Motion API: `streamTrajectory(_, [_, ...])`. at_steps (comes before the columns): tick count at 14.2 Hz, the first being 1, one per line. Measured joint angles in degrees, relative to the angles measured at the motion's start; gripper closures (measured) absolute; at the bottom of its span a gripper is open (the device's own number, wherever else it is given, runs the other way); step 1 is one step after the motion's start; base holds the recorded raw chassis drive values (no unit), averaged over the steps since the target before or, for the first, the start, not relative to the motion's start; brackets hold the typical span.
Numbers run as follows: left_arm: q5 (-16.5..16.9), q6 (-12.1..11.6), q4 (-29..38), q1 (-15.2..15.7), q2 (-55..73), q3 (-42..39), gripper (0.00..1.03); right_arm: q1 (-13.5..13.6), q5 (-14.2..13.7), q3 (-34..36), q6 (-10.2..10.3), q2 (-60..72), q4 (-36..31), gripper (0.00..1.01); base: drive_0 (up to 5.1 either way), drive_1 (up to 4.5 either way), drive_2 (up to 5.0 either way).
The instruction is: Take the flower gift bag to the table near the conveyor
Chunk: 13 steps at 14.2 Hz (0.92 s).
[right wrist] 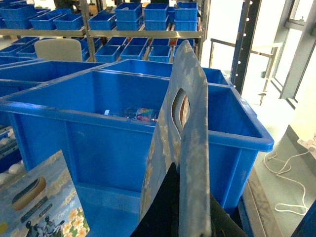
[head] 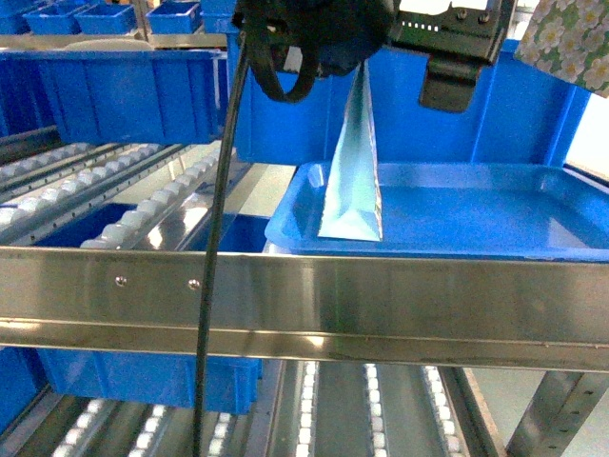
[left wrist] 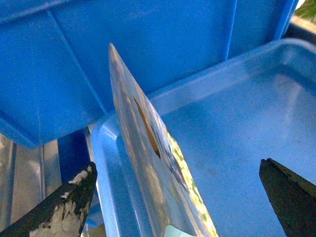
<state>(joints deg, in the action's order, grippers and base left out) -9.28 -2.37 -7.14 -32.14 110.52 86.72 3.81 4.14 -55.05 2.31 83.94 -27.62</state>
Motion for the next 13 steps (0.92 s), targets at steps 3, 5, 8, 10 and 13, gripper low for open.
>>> streamTrajectory(3, [-0.96,-0.68,0.09,0.11,2.58,-0.61,0.05,0.00,0.00,0.00,0.00,0.00,0.00,0.99,0.0,0.00,0.0])
streamTrajectory(5, [-2.73,-2.25,2.99,0.35,3.52,-0.90,0.05,0.02,0.00,0.00,-0.02,0.00,0.00,0.99,0.0,0.00,0.0])
streamTrajectory(8, [-3.63,-5.05,3.72,0.48,4.66,-0.90,0.10,0.00,0.00,0.00,0.00,0.00,0.00,0.99,0.0,0.00,0.0])
streamTrajectory(10, [-3.63,-5.57,3.76,0.48,4.68,-0.90,0.55,0.00,0.00,0.00,0.00,0.00,0.00,0.99,0.0,0.00,0.0])
streamTrajectory(13, [-3.74,-5.60,3.76,0.48,4.68,-0.90,0.82,0.00,0.00,0.00,-0.02,0.00,0.00,0.99,0.0,0.00,0.0])
